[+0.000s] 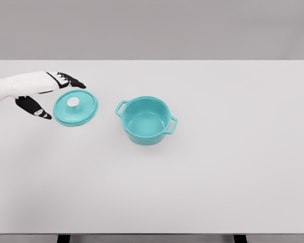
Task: Cover the pot with left arm
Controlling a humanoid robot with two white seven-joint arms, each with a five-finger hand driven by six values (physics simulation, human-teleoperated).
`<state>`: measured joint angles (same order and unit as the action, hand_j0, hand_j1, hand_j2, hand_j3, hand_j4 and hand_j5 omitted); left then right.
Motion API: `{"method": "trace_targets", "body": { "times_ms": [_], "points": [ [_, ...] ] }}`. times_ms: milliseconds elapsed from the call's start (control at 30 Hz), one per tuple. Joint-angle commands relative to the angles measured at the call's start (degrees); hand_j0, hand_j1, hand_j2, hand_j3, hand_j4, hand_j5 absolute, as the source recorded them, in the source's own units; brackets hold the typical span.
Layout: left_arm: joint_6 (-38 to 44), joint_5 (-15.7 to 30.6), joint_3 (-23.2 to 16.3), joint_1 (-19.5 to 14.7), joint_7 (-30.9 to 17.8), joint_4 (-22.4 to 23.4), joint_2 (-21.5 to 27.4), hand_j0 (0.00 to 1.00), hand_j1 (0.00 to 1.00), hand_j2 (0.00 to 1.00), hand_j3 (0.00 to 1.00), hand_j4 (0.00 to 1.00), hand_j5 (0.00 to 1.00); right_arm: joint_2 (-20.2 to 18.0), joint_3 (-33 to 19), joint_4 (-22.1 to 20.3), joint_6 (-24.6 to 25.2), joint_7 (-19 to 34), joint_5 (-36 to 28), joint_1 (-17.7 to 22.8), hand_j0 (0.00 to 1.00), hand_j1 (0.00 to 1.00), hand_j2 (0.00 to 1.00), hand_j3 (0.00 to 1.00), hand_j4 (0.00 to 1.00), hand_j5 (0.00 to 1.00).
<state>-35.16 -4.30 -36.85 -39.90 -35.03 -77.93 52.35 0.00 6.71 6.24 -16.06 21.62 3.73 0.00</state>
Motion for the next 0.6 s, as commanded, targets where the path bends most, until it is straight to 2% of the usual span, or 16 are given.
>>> {"method": "trace_targets", "body": {
  "times_ms": [0,67,100,133,167,367,433,500,567],
  "points": [
    [0.16,0.08,-0.15,0.0,0.03,-0.11,-0.14,1.0,1.0,1.0,1.0,1.0,1.0,0.0,0.14,-0.18,-0.03,0.09,0.05,0.0,1.0,1.0,1.0,1.0,1.0,1.0],
    [0.16,0.17,-0.24,-0.79,0.03,1.46,-1.8,1.0,1.0,1.0,1.0,1.0,1.0,0.0,-0.03,0.26,-0.03,0.0,0.05,0.18,1.0,1.0,1.0,1.0,1.0,1.0],
    [0.16,0.08,-0.24,-1.67,0.03,4.62,-4.35,1.0,1.0,1.0,1.0,1.0,1.0,0.0,-0.03,0.26,-0.03,0.0,0.05,0.18,1.0,1.0,1.0,1.0,1.0,1.0],
    [0.16,-0.01,-2.08,-3.43,0.03,7.44,-6.03,1.0,1.0,1.0,1.0,1.0,1.0,0.0,-0.03,0.18,-0.03,0.0,0.05,0.18,1.0,1.0,1.0,1.0,1.0,1.0],
    [0.16,-0.01,-4.72,-4.57,0.03,7.97,-6.11,1.0,1.0,1.0,1.0,1.0,1.0,0.0,-0.03,0.26,-0.03,0.0,0.05,0.18,1.0,1.0,1.0,1.0,1.0,1.0],
    [0.16,-1.41,-6.83,-9.31,0.03,17.9,-7.87,1.0,1.0,1.0,1.0,1.0,1.0,0.0,-0.03,0.18,-0.03,-0.08,0.05,0.18,1.0,1.0,1.0,1.0,1.0,1.0],
    [0.16,-1.5,-8.41,-10.37,0.03,19.04,-9.8,1.0,1.0,1.0,1.0,1.0,1.0,0.0,-0.03,0.18,-0.03,0.0,0.05,0.18,1.0,1.0,1.0,1.0,1.0,1.0],
    [0.16,-3.52,-9.73,-11.25,0.03,21.33,-11.56,1.0,1.0,1.0,1.0,1.0,1.0,0.0,-0.03,0.18,-0.03,0.0,0.05,0.18,1.0,1.0,1.0,1.0,1.0,1.0],
    [0.16,-8.62,-9.64,-11.51,0.03,24.85,-13.41,1.0,1.0,1.0,1.0,1.0,1.0,0.0,-0.03,0.18,0.06,0.0,0.05,0.18,1.0,1.0,1.0,1.0,1.0,1.0]
  ]
}}
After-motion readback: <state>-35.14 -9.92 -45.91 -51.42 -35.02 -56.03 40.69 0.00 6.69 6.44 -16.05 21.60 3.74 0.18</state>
